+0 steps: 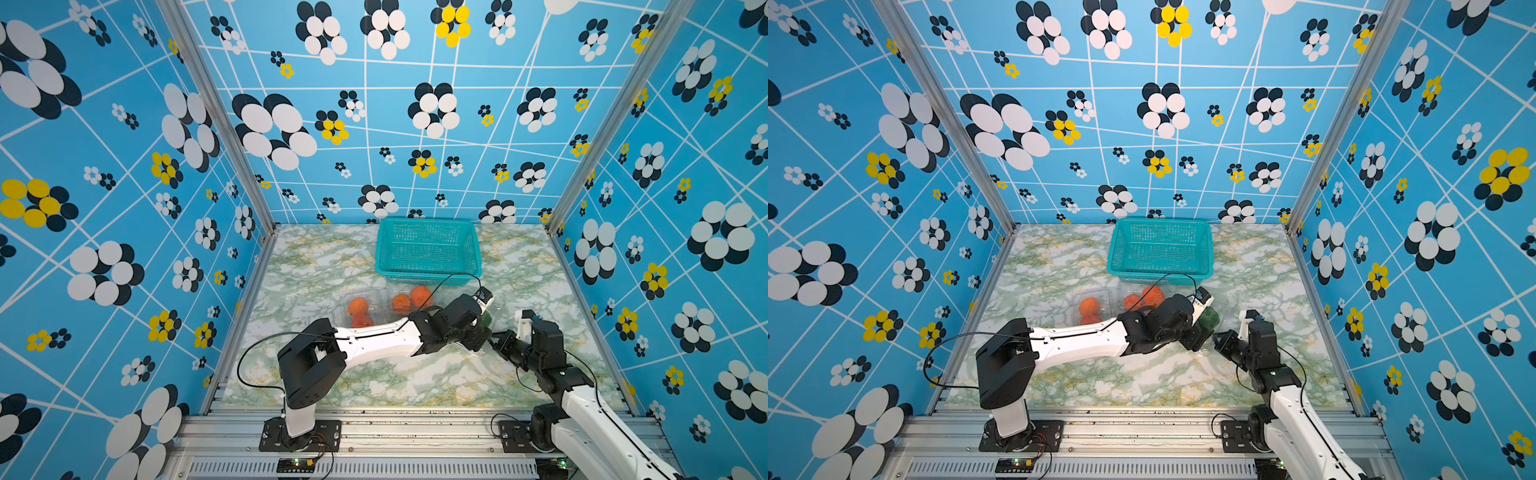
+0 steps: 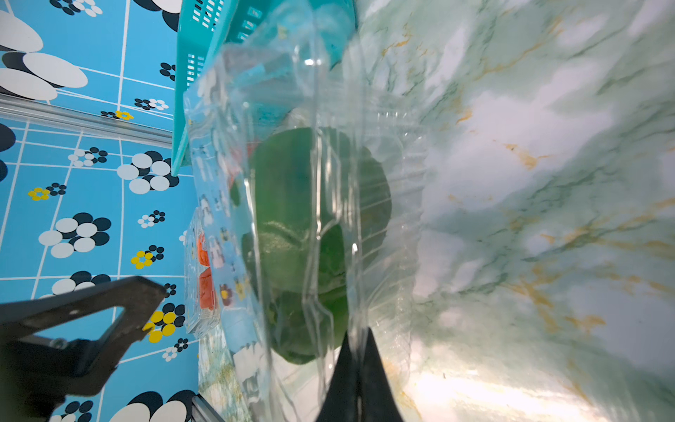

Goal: Take oranges out of containers
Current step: Open the packing box at the center of the board.

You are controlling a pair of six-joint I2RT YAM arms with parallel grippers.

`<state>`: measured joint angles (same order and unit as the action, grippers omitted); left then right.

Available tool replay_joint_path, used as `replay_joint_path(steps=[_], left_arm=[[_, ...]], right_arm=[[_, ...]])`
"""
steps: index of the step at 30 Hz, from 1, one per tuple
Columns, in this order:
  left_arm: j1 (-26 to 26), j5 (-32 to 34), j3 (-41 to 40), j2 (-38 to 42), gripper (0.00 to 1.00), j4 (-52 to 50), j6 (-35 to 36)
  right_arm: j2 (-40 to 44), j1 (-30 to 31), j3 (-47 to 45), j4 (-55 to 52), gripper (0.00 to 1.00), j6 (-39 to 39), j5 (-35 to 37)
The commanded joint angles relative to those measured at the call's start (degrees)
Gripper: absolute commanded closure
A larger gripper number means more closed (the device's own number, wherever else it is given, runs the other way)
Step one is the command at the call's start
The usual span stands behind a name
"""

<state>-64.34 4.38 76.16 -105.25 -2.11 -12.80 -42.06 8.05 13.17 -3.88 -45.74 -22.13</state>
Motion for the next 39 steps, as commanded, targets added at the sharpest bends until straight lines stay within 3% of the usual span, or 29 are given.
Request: replay_joint_path(steps=[1, 19, 29, 31, 37, 39], left_arm=[[-0.7, 1.39, 1.91, -1.93, 0.22, -3.3, 0.97], [-2.01, 4.64, 6.68, -6.95, 0.17, -7.66, 0.87], [-2.48, 13.23, 13.66, -14.03, 0.12, -16.23, 2.06], [-2.48, 13.79, 13.9, -14.58, 0.17, -16.45, 2.24], [-2.51, 14.32, 13.9, -14.98, 0.55, -16.04, 2.77], [-2.49, 14.63, 14.23, -15.4, 0.82, -16.33, 3.07]], right_arm=[[0.62, -0.06, 1.28, 0.97, 1.0, -0.85, -1.5], [2.46, -0.06, 2.06, 1.16, 1.0, -1.59, -3.0], [4.53, -0.08, 3.17, 0.19, 1.0, -1.64, -2.99], [4.56, -0.06, 3.25, 0.1, 1.0, -1.72, -2.92], [4.31, -0.1, 2.95, 0.19, 1.0, -2.03, -2.74], [4.47, -0.06, 3.0, 0.19, 1.0, -2.08, -2.66]])
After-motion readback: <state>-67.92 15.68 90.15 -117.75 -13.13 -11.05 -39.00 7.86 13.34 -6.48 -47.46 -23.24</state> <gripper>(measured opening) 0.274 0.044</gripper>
